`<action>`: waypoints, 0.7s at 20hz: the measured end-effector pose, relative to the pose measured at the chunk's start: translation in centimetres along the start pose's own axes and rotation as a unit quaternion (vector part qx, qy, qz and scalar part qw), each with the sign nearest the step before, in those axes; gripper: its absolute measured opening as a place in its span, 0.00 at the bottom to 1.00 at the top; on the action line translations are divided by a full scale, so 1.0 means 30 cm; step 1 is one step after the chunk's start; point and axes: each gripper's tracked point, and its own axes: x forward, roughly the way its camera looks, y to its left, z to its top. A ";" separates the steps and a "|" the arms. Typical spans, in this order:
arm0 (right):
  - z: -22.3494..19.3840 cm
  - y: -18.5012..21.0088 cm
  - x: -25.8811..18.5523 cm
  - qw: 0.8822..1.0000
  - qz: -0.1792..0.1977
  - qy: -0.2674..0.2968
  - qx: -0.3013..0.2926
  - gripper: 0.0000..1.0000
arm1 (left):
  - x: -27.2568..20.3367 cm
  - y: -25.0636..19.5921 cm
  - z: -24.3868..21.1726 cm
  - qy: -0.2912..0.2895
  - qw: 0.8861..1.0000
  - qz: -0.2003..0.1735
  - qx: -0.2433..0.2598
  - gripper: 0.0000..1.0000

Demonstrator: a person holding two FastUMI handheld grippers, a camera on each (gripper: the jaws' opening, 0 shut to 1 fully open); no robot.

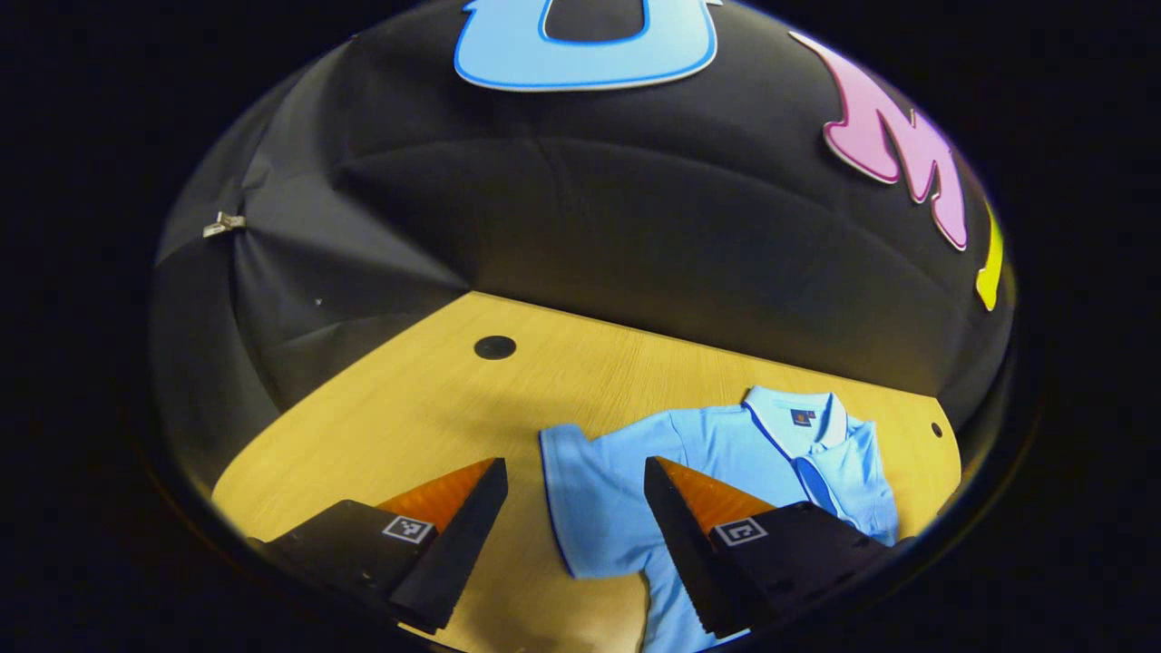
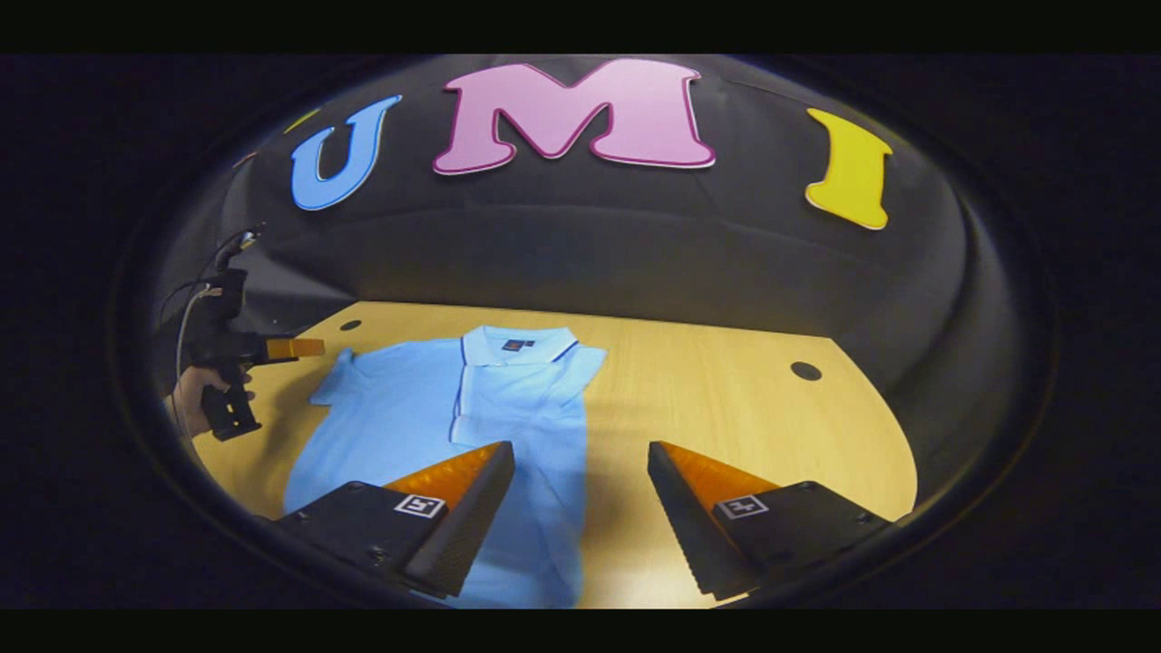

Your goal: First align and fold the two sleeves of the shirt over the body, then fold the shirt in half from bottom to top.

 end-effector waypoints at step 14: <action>-0.077 -0.158 0.040 0.998 -0.031 0.013 0.057 0.93 | 0.231 -0.008 -0.069 0.056 0.996 0.008 0.069 0.37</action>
